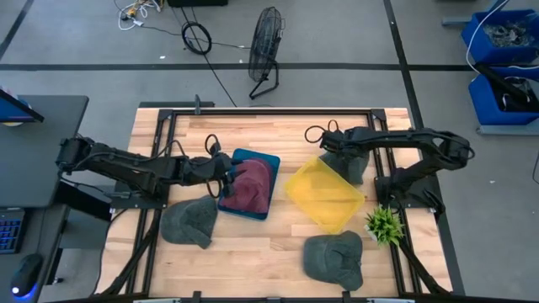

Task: Pick & Place hat
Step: Put the top gray cap into the yellow bin

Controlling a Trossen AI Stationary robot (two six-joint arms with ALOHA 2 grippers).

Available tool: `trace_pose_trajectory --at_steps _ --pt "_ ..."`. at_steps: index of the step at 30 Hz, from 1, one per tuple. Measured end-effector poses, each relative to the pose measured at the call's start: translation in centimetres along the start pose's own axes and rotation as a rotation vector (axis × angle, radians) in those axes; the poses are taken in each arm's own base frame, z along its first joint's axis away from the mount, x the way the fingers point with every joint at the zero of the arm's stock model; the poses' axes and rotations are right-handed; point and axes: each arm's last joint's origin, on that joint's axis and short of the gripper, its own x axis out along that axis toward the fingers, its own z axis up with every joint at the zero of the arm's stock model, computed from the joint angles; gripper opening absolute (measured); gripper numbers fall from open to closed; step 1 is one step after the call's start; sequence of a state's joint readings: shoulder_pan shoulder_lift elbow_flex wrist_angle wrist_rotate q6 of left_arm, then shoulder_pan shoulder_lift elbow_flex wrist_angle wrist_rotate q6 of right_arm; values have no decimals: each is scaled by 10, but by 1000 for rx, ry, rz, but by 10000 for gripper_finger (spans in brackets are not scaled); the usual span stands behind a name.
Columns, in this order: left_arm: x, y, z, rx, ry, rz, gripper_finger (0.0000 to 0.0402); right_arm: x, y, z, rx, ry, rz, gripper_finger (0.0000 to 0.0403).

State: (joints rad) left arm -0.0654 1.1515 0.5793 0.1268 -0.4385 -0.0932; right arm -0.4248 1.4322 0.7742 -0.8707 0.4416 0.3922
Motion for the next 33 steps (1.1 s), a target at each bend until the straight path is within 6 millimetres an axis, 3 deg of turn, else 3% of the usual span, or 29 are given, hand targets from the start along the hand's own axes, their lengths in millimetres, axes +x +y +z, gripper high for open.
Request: trace_pose_trajectory --at_steps 3,7,12,17,23,28,33 --pt "0 0 0 0 1 -1 145 6 0 4 -16 12 7 71" --pt "0 0 0 1 1 -1 145 9 0 4 -17 27 2 14" --pt "0 0 0 2 4 -1 145 -2 0 2 -35 2 7 8" --pt "0 0 0 1 5 -1 145 -42 -8 8 -101 -30 -47 5" --pt "0 0 -1 -5 5 0 145 -115 -6 15 -348 -165 -24 3" --pt "0 0 -1 -5 6 0 145 -169 9 10 -540 -343 46 2" --pt "0 0 -1 -5 7 0 145 -195 33 -10 -816 -439 183 1"
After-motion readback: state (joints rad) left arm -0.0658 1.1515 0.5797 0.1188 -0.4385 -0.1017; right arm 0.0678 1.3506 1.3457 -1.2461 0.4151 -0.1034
